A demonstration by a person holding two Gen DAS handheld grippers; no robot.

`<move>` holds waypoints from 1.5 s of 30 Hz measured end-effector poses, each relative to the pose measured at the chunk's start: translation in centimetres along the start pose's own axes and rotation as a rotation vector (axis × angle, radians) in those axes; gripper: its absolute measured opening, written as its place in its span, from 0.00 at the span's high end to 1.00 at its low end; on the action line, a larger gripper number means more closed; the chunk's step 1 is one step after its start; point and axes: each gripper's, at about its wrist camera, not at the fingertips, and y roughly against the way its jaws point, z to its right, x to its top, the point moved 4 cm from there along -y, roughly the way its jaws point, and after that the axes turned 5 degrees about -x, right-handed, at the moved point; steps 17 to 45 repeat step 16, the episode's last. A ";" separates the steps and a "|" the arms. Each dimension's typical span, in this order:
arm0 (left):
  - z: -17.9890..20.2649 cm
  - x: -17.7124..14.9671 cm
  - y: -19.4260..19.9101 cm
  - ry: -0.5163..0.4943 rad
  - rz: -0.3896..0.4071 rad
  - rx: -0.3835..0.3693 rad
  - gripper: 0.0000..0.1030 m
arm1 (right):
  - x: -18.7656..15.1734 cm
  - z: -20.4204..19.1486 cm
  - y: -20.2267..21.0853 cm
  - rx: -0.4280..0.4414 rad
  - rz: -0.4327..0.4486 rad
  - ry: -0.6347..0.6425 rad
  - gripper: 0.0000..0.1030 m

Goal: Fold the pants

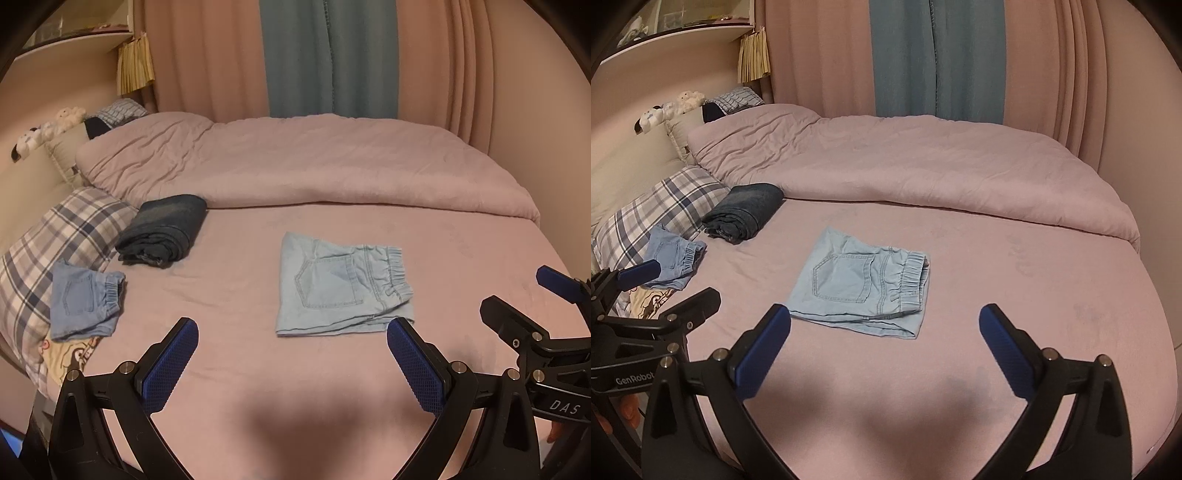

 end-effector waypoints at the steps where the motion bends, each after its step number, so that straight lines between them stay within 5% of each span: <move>1: 0.0 0.0 0.1 0.000 0.002 -0.001 0.01 | 0.0 0.0 0.0 -0.001 0.001 0.001 0.00; 45: 0.0 0.3 0.4 0.013 0.005 0.000 0.01 | 0.6 0.2 0.0 -0.001 0.015 0.012 0.00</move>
